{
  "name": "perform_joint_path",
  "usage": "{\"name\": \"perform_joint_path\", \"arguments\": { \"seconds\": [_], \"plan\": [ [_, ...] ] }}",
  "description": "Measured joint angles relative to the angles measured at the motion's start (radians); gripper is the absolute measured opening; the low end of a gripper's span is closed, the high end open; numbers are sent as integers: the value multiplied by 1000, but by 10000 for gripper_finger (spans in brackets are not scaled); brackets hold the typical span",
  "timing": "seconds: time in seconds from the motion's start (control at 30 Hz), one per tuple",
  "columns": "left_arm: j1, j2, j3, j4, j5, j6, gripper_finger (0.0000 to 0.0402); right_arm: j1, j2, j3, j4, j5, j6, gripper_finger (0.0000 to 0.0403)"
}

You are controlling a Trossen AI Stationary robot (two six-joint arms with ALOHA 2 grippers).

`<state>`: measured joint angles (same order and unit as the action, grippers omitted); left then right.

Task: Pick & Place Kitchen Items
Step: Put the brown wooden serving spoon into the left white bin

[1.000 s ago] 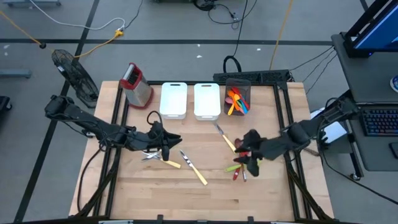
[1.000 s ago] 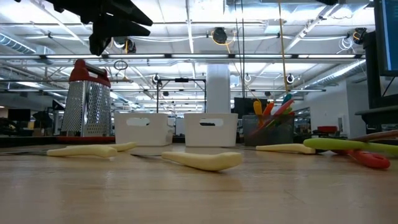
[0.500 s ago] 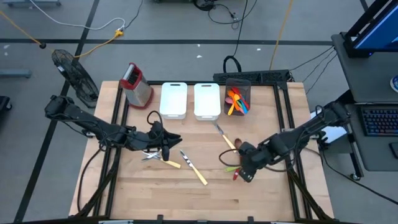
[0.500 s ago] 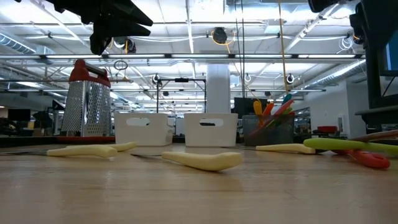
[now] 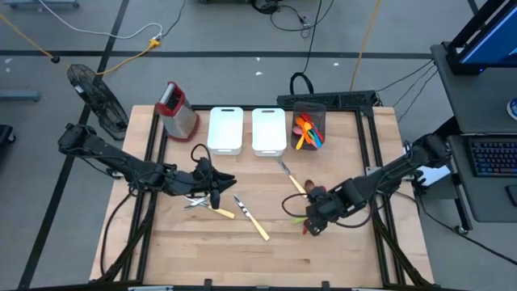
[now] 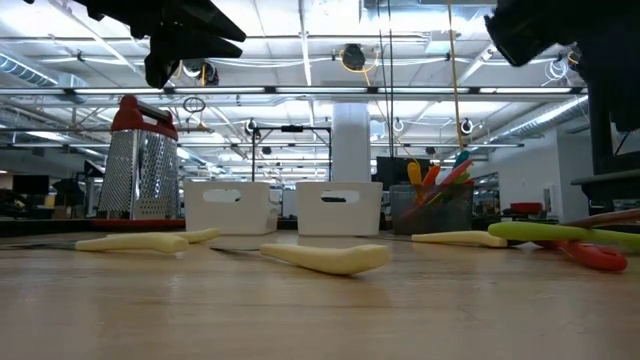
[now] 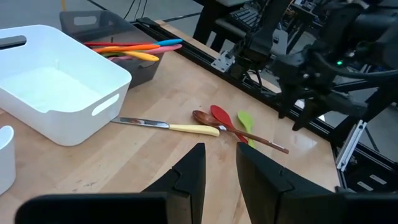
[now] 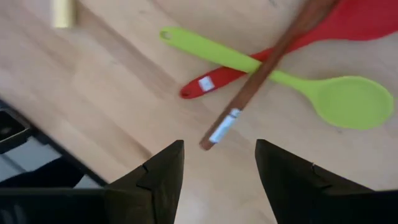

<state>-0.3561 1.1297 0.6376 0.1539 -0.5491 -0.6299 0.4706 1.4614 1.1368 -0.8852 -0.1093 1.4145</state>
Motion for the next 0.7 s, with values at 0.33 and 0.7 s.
{"name": "perform_joint_path", "arguments": {
  "seconds": [0.33,0.7],
  "plan": [
    [0,0,0,0,2,5,93,-12,-14,-209,279,-18,125,181],
    [0,0,0,7,1,6,93,-32,-14,-292,345,-27,147,166]
  ]
}}
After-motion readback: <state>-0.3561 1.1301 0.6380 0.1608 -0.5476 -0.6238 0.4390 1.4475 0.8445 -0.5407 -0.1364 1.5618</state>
